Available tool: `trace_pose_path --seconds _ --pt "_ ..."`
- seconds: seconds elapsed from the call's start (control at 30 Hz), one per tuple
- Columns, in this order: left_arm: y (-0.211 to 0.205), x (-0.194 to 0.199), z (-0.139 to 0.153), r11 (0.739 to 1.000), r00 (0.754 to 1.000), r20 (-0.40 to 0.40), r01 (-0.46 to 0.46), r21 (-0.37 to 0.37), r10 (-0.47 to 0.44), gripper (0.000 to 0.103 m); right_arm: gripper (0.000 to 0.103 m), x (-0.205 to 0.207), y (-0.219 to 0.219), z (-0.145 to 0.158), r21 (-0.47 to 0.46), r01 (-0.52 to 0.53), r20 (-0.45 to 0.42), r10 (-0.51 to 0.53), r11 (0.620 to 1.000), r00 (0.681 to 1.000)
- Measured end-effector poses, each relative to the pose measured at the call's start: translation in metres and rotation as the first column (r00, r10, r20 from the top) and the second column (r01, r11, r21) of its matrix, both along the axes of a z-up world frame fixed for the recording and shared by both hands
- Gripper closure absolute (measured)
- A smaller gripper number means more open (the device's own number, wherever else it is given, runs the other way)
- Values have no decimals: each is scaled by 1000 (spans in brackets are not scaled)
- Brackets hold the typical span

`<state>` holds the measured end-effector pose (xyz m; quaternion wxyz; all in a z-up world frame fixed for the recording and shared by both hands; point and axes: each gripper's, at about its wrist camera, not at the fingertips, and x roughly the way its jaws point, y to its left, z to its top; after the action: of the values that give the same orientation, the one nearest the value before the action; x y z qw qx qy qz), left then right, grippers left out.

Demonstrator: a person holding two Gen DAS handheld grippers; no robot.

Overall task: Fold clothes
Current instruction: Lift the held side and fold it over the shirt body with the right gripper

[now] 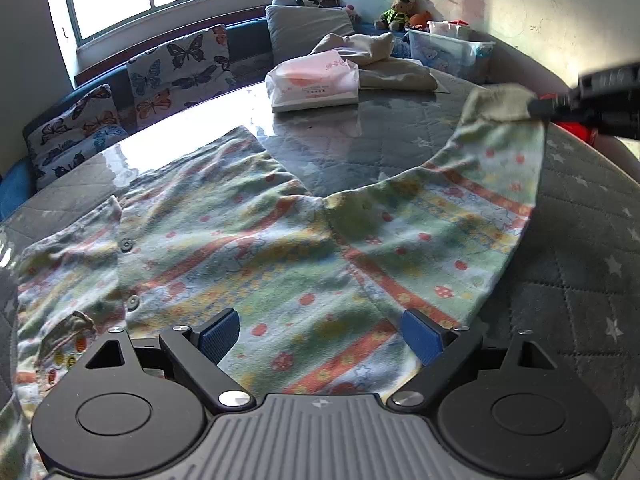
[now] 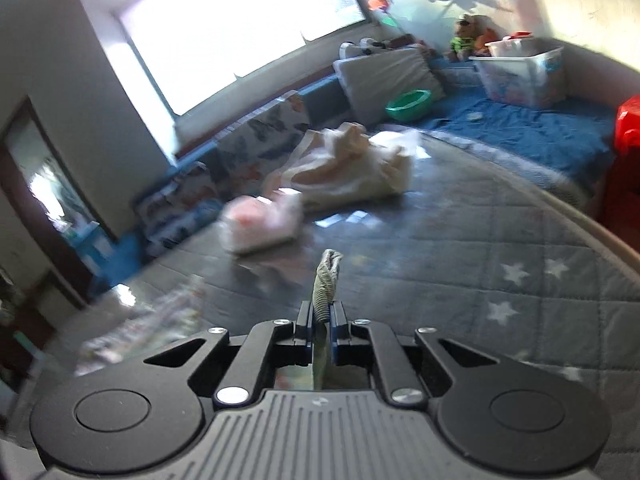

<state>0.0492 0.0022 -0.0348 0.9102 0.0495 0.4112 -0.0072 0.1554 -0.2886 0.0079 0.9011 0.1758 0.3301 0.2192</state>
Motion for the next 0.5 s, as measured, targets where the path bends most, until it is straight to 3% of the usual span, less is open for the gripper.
trace_pose_path --seconds 0.1,0.27,0.5 --pt "5 -6 3 1000 1000 12 -3 -15 3 13 96 -8 7 20 67 -49 20 48 997 999" --pt "20 -21 13 999 999 47 -19 -46 21 13 96 -22 38 55 92 -155 82 148 984 986" --pt "76 -61 41 985 978 133 -148 -93 160 12 96 -39 112 89 78 -329 141 317 941 938"
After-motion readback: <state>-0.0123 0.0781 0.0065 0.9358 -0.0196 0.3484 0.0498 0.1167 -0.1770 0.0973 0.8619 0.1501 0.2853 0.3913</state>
